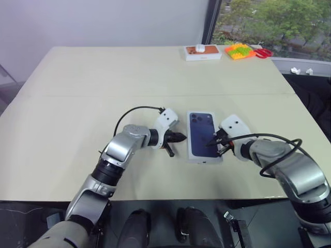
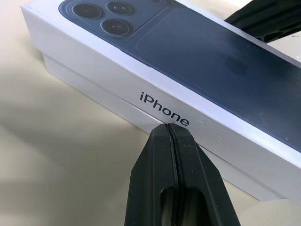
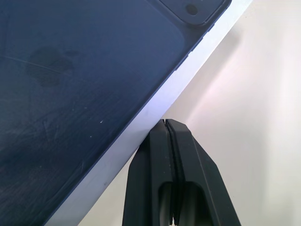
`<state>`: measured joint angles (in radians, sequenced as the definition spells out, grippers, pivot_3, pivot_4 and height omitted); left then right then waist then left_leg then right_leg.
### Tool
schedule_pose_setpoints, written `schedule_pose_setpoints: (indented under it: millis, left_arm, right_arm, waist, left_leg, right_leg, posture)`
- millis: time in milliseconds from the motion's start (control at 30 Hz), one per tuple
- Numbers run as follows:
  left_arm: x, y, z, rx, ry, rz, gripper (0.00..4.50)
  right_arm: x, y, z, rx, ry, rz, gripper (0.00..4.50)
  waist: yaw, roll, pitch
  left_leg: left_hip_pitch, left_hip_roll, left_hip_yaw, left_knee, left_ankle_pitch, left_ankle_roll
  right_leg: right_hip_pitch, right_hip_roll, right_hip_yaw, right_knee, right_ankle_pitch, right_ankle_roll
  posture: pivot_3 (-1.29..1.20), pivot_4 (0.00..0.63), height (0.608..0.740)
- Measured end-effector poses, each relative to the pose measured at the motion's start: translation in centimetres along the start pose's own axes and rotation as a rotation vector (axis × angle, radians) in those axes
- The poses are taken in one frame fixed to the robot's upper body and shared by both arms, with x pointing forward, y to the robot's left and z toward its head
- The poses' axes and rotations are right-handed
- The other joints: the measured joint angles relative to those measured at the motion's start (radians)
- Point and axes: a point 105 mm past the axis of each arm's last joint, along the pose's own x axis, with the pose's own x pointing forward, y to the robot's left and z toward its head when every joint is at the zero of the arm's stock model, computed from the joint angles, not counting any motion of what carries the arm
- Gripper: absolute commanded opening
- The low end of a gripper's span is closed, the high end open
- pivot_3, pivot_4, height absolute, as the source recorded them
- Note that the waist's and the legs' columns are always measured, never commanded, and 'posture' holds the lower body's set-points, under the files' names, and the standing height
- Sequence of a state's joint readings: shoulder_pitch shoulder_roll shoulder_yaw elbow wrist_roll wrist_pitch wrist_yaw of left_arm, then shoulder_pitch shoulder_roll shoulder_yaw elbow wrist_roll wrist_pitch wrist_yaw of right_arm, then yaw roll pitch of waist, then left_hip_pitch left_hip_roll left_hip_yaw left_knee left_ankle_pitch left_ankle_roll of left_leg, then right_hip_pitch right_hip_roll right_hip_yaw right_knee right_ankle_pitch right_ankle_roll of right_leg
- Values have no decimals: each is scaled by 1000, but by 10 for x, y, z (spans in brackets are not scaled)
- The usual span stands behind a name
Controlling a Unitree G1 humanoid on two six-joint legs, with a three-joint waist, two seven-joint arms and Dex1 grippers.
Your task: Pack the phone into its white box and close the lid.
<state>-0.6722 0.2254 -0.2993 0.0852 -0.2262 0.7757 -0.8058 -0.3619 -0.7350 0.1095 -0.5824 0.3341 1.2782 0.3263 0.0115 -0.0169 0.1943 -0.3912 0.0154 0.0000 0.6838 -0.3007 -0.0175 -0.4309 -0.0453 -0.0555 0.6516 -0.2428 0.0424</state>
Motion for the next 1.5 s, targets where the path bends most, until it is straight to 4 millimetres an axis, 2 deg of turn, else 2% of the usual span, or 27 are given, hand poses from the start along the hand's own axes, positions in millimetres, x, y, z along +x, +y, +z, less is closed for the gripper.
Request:
schedule_pose_setpoints:
  millis: [533, 733, 933, 1033, 1367, 1500]
  left_arm:
    - [-1, 2, 0, -9, -7, -1, 0]
    - [-14, -1, 11, -12, -58, -59, 0]
    - [-26, 17, 15, -20, -67, -8, 0]
    - [-26, 18, 20, -5, -80, -7, 0]
    - [-29, 25, 15, -5, -68, 11, 0]
    - [-15, 15, 14, 6, -59, -9, 0]
  right_arm:
    - [1, -1, 0, -5, -1, 3, 37]
    - [-13, -4, -2, -50, -2, 51, 37]
    - [-26, -12, -1, -91, -28, 57, 37]
    - [-26, -12, 0, -97, -40, 60, 37]
    - [-19, -11, 5, -82, -62, 49, 37]
    - [-12, -7, 7, -70, -63, 55, 37]
  waist:
    - [0, 0, 0]
    - [1, 0, 0]
    - [0, 0, 0]
    - [0, 0, 0]
    - [0, 0, 0]
    - [3, 0, 0]
  left_leg:
    - [0, 0, 0, 0, 0, 0]
    - [0, 0, 0, 0, 0, 0]
    - [1, -1, 0, 1, 0, 0]
    - [1, -1, 0, 1, 0, 0]
    - [1, -1, 0, 1, 0, 0]
    - [0, -1, 0, 1, 0, 0]
  right_leg:
    - [0, 0, 0, 1, 0, 0]
    - [0, 0, 0, 1, 0, 0]
    - [1, 0, 0, 1, 0, 0]
    - [1, 0, 0, 1, 0, 0]
    - [1, 0, 0, 1, 0, 0]
    - [1, -1, 0, 1, 0, 0]
  posture:
    - [0, 150, 740]
    - [0, 150, 740]
    - [0, 150, 740]
    - [0, 150, 740]
    - [0, 150, 740]
    - [0, 150, 740]
